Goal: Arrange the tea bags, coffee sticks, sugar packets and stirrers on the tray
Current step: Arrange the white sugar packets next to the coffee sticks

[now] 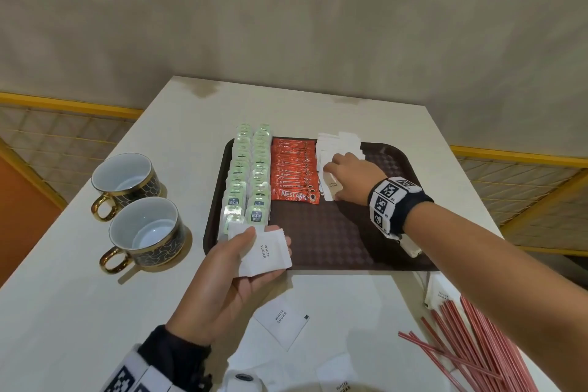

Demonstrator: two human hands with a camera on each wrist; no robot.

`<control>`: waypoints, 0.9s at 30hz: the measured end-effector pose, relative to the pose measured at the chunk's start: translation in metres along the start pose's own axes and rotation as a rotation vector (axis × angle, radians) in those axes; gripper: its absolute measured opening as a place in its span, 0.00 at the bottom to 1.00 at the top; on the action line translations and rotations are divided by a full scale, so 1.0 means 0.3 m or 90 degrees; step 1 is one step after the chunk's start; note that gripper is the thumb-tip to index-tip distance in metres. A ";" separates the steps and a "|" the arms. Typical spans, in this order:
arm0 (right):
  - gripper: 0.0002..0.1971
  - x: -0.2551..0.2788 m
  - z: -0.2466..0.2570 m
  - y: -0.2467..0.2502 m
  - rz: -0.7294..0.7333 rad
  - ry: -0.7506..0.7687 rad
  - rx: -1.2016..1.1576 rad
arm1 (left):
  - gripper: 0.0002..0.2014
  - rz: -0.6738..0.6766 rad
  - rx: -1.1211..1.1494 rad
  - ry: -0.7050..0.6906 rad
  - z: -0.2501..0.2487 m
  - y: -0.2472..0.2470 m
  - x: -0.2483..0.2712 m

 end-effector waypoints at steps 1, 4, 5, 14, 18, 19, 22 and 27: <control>0.30 0.001 -0.003 -0.001 -0.006 -0.002 -0.001 | 0.21 0.005 0.009 0.002 -0.001 -0.003 -0.002; 0.31 0.002 -0.008 -0.006 -0.014 -0.019 -0.008 | 0.18 0.005 0.013 0.003 -0.003 -0.009 -0.009; 0.30 0.003 -0.009 -0.008 -0.017 -0.029 -0.006 | 0.16 -0.001 0.008 0.000 -0.003 -0.011 -0.011; 0.23 0.149 0.085 0.106 -0.139 -0.104 -0.468 | 0.11 -0.035 -0.016 -0.027 -0.013 -0.033 -0.018; 0.15 0.299 0.256 0.104 0.088 -0.105 -0.844 | 0.08 -0.008 -0.030 -0.026 -0.021 -0.064 -0.021; 0.13 0.318 0.276 0.096 0.119 -0.093 -0.880 | 0.09 0.003 -0.028 -0.019 -0.024 -0.073 -0.021; 0.07 0.330 0.238 0.100 0.059 -0.106 -0.938 | 0.12 0.035 0.002 0.020 -0.028 -0.092 -0.018; 0.07 0.307 0.049 0.137 -0.061 -0.157 -0.944 | 0.17 0.045 -0.063 0.008 -0.028 -0.097 -0.028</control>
Point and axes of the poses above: each hand's wrist, its own x-axis away from the middle knuckle, its own y-axis out of the back of the hand, z = x × y, the point moved 3 cm from there along -x, towards the middle knuckle, and after that the axes turned 10 degrees about -x, right-handed, at the moved point
